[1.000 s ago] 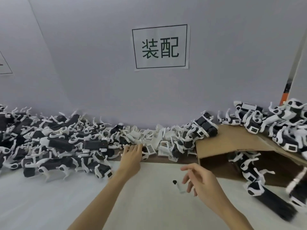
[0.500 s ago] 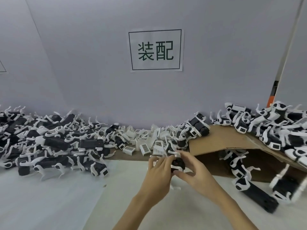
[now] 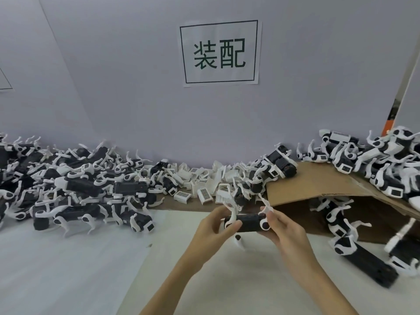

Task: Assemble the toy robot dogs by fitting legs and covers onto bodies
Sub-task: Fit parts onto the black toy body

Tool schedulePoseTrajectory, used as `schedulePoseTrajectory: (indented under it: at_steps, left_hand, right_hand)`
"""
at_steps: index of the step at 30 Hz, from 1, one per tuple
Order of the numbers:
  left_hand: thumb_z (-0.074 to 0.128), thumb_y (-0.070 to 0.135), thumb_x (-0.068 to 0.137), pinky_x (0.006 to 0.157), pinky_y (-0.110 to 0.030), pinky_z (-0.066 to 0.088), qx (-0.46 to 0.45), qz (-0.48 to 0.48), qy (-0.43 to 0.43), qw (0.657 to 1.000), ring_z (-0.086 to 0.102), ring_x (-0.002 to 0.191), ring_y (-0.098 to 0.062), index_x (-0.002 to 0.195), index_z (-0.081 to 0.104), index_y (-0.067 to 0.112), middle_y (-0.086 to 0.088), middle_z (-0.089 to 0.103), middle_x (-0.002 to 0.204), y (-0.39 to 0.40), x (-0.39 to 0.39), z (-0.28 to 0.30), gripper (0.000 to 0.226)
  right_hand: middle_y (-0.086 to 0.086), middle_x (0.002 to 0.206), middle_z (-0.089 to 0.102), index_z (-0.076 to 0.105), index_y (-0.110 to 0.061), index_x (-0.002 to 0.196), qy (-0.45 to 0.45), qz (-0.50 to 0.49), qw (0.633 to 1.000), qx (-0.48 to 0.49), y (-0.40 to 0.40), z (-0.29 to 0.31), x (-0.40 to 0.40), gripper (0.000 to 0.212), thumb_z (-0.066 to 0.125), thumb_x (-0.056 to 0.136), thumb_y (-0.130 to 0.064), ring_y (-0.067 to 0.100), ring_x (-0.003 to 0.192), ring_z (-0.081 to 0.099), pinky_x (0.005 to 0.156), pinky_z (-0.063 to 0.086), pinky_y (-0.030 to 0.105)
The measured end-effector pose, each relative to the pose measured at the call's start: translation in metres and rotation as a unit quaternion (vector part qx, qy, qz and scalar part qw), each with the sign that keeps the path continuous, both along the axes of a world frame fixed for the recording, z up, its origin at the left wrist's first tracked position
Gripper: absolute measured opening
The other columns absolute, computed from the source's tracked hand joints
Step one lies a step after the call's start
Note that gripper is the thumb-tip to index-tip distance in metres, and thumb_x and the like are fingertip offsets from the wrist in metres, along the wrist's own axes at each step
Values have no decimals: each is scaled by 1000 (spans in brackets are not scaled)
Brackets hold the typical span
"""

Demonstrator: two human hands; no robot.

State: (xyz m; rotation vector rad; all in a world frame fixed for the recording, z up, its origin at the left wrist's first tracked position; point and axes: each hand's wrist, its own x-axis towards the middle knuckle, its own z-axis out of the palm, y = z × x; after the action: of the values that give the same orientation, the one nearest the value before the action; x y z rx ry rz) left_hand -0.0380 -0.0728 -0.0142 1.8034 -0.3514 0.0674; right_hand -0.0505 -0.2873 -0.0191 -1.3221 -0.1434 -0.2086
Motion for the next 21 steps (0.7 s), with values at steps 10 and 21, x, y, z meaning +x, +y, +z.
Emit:
schedulePoseTrajectory:
  at_steps: [10, 21]
  left_hand:
    - [77, 68, 75, 94, -30, 48, -122, 24, 54, 991, 69, 81, -15, 126, 73, 33, -6, 79, 90, -2, -6, 12, 62]
    - [43, 82, 92, 53, -33, 49, -318, -96, 266, 905, 64, 67, -37, 123, 75, 15, -19, 68, 87, 10, -5, 23, 81]
  right_hand:
    - [11, 125, 73, 68, -14, 131, 8, 84, 996, -7, 4, 3, -5, 63, 87, 79, -45, 26, 119, 70, 116, 43, 50]
    - [-8, 154, 53, 41, -40, 155, -81, 174, 967, -165, -18, 15, -12, 73, 79, 94, -23, 11, 144, 47, 108, 44, 18]
